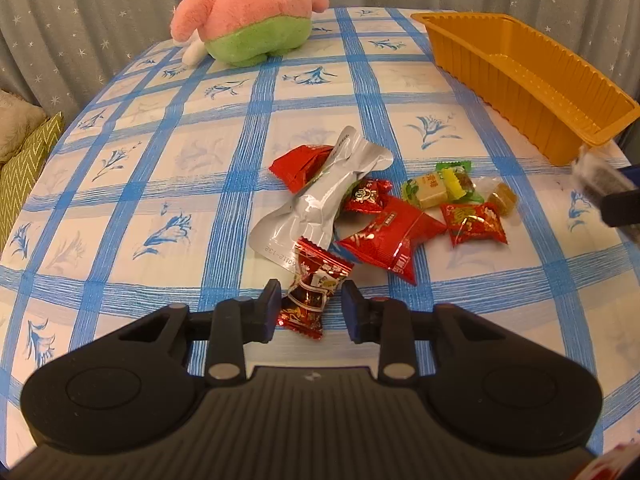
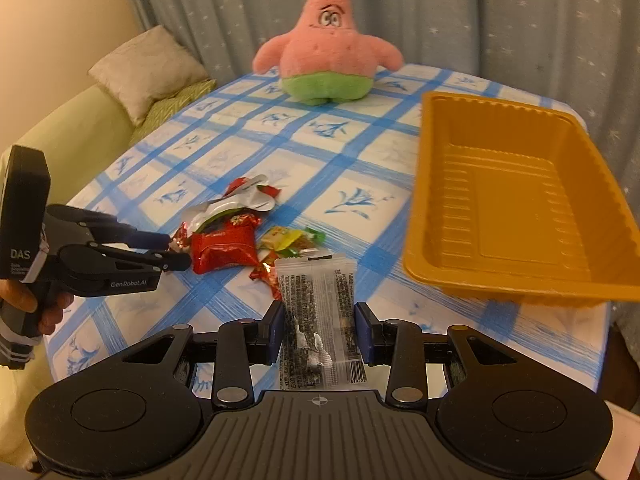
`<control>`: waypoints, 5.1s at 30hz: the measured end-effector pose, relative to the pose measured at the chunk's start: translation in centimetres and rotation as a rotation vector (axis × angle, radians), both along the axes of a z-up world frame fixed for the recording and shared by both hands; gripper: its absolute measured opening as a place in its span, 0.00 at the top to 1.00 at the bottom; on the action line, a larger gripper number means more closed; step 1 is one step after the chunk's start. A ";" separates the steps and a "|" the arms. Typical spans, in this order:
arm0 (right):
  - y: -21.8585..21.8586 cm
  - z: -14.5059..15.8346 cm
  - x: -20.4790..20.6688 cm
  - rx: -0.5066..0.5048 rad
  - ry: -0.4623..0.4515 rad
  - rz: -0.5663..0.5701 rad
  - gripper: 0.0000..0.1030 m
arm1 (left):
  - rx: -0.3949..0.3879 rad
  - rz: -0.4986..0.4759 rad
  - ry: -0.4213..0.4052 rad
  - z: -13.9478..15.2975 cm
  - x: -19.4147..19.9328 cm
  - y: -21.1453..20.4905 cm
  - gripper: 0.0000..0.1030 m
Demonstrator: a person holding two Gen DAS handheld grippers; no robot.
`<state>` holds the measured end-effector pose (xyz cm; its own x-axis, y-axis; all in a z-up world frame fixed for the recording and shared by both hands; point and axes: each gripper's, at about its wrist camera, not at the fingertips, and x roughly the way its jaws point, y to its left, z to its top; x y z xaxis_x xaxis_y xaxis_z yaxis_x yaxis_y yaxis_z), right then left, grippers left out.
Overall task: Organize snacks
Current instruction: 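Grasp the clear packet with the right gripper while the left gripper grasps the red candy, then carry both snacks over the orange tray and open both grippers to drop them, then withdraw both grippers from the tray back toward the snack pile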
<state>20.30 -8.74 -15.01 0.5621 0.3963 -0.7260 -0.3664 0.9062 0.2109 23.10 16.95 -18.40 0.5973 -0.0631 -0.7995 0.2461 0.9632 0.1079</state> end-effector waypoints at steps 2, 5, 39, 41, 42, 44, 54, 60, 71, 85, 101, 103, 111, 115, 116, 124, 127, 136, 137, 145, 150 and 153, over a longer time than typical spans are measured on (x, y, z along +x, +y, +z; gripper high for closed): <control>-0.3 0.2 -0.3 0.006 0.003 -0.018 0.64 | -0.004 0.001 -0.003 0.1 0.1 0.1 0.76; -0.7 0.6 -0.7 0.018 0.007 -0.041 0.64 | -0.004 -0.007 -0.008 0.2 0.1 0.3 0.78; -15.0 5.0 3.3 0.092 -0.087 -0.255 0.64 | -0.275 -0.102 -0.091 10.7 2.1 -17.3 0.83; -15.7 4.7 4.1 0.090 -0.085 -0.258 0.64 | -0.283 -0.102 -0.077 10.4 3.2 -18.8 0.83; -16.0 4.6 4.6 0.092 -0.083 -0.258 0.64 | -0.287 -0.098 -0.069 10.2 3.8 -19.5 0.83; -16.6 4.2 5.5 0.092 -0.077 -0.263 0.64 | -0.291 -0.091 -0.052 9.7 4.9 -20.6 0.83; -18.7 2.1 9.0 0.093 -0.037 -0.269 0.64 | -0.281 -0.040 0.042 6.1 9.0 -24.0 0.83; -19.3 1.3 10.1 0.104 -0.021 -0.271 0.64 | -0.283 -0.021 0.077 4.6 10.3 -24.9 0.83; -19.5 0.9 11.0 0.116 -0.010 -0.269 0.64 | -0.290 -0.013 0.108 3.8 10.6 -24.6 0.83; -18.9 0.6 12.2 0.118 -0.024 -0.286 0.62 | -0.295 0.009 0.109 4.4 9.8 -22.8 0.82; -19.9 3.1 7.4 0.147 -0.053 -0.298 0.45 | -0.313 0.009 0.060 6.7 6.1 -21.7 0.73; -20.1 3.5 6.5 0.165 -0.050 -0.299 0.44 | -0.306 0.010 0.049 7.2 5.3 -21.5 0.72; -20.1 4.8 2.9 0.202 -0.040 -0.293 0.43 | -0.312 0.019 0.022 8.7 1.9 -20.3 0.68; -19.5 5.2 1.2 0.207 -0.031 -0.279 0.42 | -0.313 0.026 0.010 9.4 0.1 -19.5 0.67; -19.3 5.3 0.8 0.206 -0.028 -0.271 0.42 | -0.313 0.030 0.007 9.6 -0.4 -19.3 0.67; -17.3 5.7 -2.1 0.213 -0.018 -0.224 0.42 | -0.296 0.065 -0.005 10.2 -4.1 -17.0 0.67; -16.4 5.8 -3.0 0.210 -0.012 -0.206 0.42 | -0.287 0.083 -0.006 10.2 -5.4 -15.9 0.67; -13.6 5.4 -4.7 0.198 0.017 -0.152 0.42 | -0.259 0.152 -0.001 10.0 -8.6 -12.7 0.66; -13.2 5.3 -4.8 0.195 0.020 -0.146 0.42 | -0.257 0.161 -0.001 10.0 -8.8 -12.3 0.66; -10.0 4.2 -5.4 0.180 0.051 -0.088 0.42 | -0.219 0.222 -0.004 9.5 -10.4 -9.5 0.66; -7.8 3.3 -5.4 0.167 0.072 -0.055 0.42 | -0.212 0.255 -0.007 9.3 -11.0 -7.7 0.66; -6.6 2.8 -5.3 0.158 0.080 -0.038 0.42 | -0.207 0.273 -0.007 9.1 -11.1 -6.6 0.66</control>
